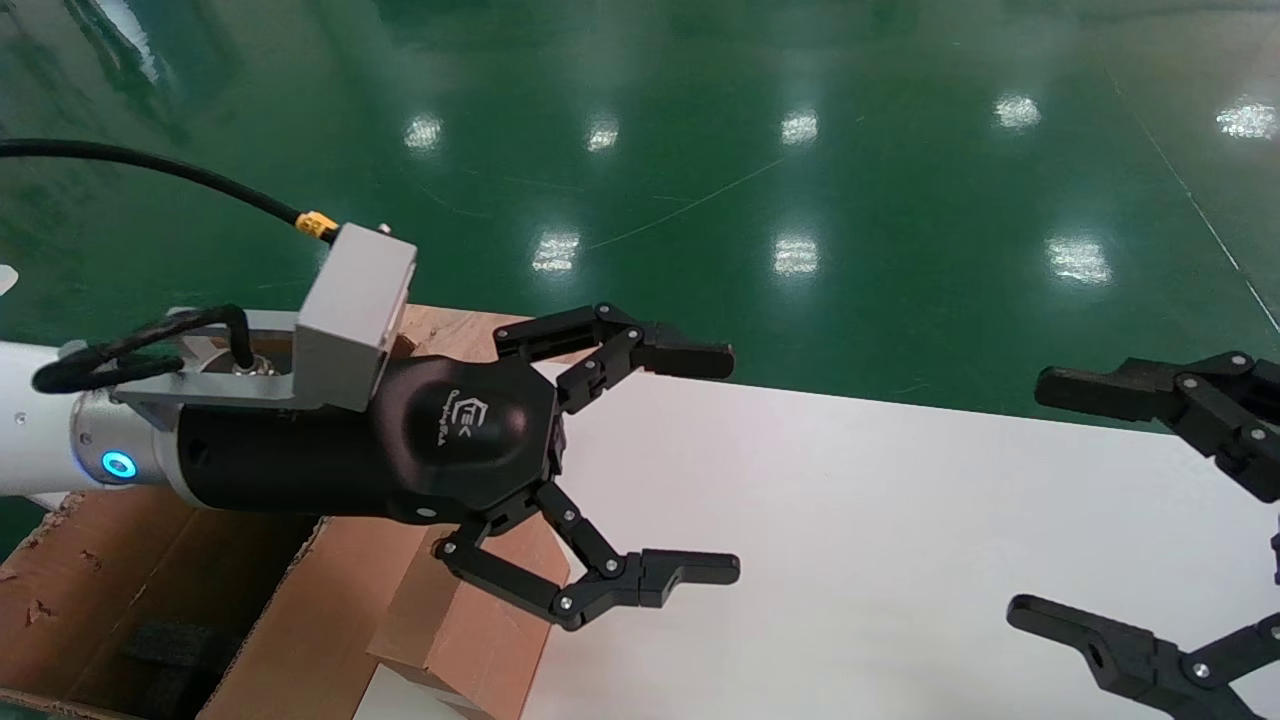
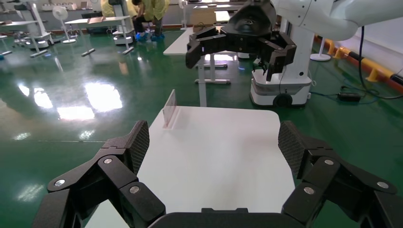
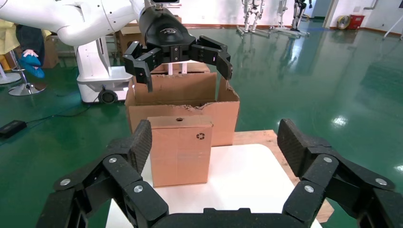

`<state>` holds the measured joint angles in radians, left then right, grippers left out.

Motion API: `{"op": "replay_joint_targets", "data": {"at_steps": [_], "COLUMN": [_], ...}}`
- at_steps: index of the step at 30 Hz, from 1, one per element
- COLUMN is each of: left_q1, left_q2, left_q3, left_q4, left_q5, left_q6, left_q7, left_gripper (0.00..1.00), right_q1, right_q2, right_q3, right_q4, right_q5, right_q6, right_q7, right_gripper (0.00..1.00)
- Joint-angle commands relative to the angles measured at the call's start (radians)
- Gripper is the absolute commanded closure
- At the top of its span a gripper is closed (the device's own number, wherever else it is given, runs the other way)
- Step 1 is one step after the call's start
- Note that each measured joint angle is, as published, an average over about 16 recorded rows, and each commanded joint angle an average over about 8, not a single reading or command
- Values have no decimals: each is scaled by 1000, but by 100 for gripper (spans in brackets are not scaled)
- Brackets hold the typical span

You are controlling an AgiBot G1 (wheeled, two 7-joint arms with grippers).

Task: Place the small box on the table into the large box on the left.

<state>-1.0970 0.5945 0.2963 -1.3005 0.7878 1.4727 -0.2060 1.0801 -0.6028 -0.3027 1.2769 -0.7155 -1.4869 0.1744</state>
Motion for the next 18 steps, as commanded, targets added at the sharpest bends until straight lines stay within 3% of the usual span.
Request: {"op": "replay_joint_targets", "data": {"at_steps": [1, 11, 18], "left_q1": [2, -207, -309], "left_q2": [-5, -12, 11], "left_q3": [-1, 103, 134], "left_q4": [-2, -52, -52], "left_q5": [3, 324, 410], "left_q6": [-2, -57, -53], "left_q7": [3, -145, -214], "left_gripper": [0, 0, 0], "right_q1": [0, 0, 0], "right_q2": [0, 0, 0], "right_q3": [0, -1, 0], "right_q4": [0, 0, -1], "right_q5": [0, 0, 0], "right_q6": [0, 0, 0], "right_q7": [0, 0, -1], "right_gripper": [100, 100, 100]}}
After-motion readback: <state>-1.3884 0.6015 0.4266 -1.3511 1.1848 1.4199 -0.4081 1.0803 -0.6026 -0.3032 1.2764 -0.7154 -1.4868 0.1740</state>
